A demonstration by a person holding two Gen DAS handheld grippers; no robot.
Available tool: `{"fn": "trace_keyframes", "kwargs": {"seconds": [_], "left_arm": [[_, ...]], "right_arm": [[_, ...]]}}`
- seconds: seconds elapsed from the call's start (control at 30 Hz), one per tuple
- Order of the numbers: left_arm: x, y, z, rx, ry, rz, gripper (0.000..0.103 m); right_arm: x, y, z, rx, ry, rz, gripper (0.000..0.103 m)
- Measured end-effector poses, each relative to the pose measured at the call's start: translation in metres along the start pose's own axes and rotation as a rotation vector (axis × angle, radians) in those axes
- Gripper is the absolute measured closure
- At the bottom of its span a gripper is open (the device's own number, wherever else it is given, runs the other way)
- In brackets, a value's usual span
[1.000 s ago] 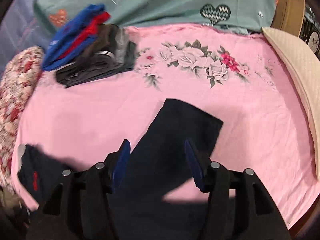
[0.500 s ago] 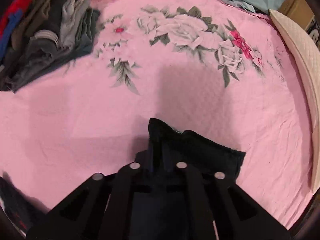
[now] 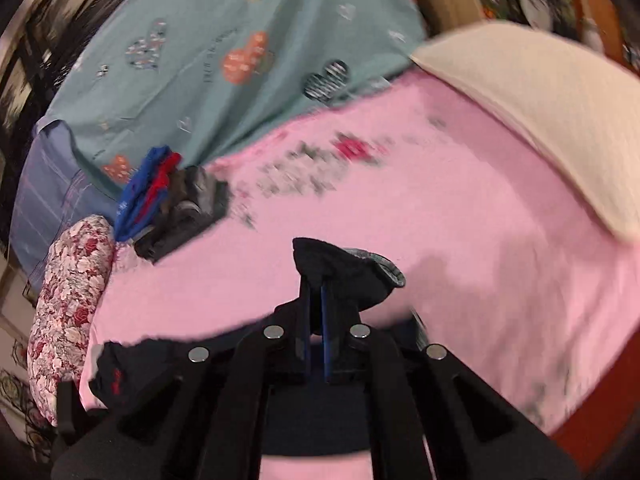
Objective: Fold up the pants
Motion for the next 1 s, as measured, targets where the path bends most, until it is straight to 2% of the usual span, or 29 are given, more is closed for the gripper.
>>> {"fn": "trace_keyframes", "kwargs": {"seconds": [0.1,0.17,0.3,0.4,0.47,0.57,0.6,0.67,0.7,0.73,0.8,0.83,0.87,1.0], "left_arm": [[-0.002,-0.004,-0.001,-0.013,0.006,0.005,0.087],[-0.002,-0.004,-0.002,-0.016,0.001,-0.005,0.085],[-0.004,0.000,0.000,-0.017,-0.001,-0.033,0.083],[0.001,0.004,0.002,-0.013,-0.009,-0.018,0.083],[0.013,0.010,0.000,0.012,-0.044,-0.013,0.083],[0.035,0.015,-0.007,0.041,-0.126,-0.045,0.081],[0.041,0.014,-0.010,0.043,-0.145,-0.059,0.077],[0.042,0.010,-0.015,0.042,-0.149,-0.078,0.051],[0.042,0.007,-0.017,0.040,-0.151,-0.093,0.050],[0.041,0.001,-0.019,0.026,-0.152,-0.103,0.050],[0.038,-0.008,-0.022,0.006,-0.139,-0.124,0.061],[0.032,-0.017,-0.023,-0.024,-0.121,-0.134,0.082],[0.029,-0.022,-0.023,-0.043,-0.106,-0.123,0.088],[0.025,-0.017,-0.026,-0.030,-0.089,-0.121,0.096]], "right_arm": [[0.049,-0.028,0.050,-0.036,-0.105,0.009,0.099],[0.058,-0.037,0.060,-0.013,-0.123,-0.002,0.099],[0.053,-0.036,0.061,0.011,-0.125,-0.007,0.099],[0.048,-0.032,0.058,0.009,-0.122,-0.013,0.099],[0.048,-0.027,0.058,0.008,-0.119,-0.019,0.099],[0.048,-0.025,0.056,0.003,-0.113,-0.017,0.099],[0.048,-0.024,0.056,0.002,-0.114,-0.019,0.099],[0.049,-0.023,0.057,-0.001,-0.114,-0.021,0.099],[0.050,-0.023,0.057,-0.003,-0.115,-0.024,0.099],[0.050,-0.023,0.058,-0.003,-0.114,-0.025,0.099],[0.050,-0.024,0.059,-0.005,-0.109,-0.024,0.099],[0.050,-0.024,0.059,-0.004,-0.109,-0.026,0.099],[0.051,-0.024,0.060,-0.004,-0.109,-0.031,0.099],[0.053,-0.022,0.063,-0.008,-0.105,-0.043,0.099]]}}
Point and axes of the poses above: each gripper's, at about its wrist camera, not at the fingertips, and y roughly against the way its jaws point, x to its right, z to its underside, the point moved 8 cm from there along -y, roughly the way its jaws point, and after that the axes turned 13 degrees about -x, right-handed, at the moved point
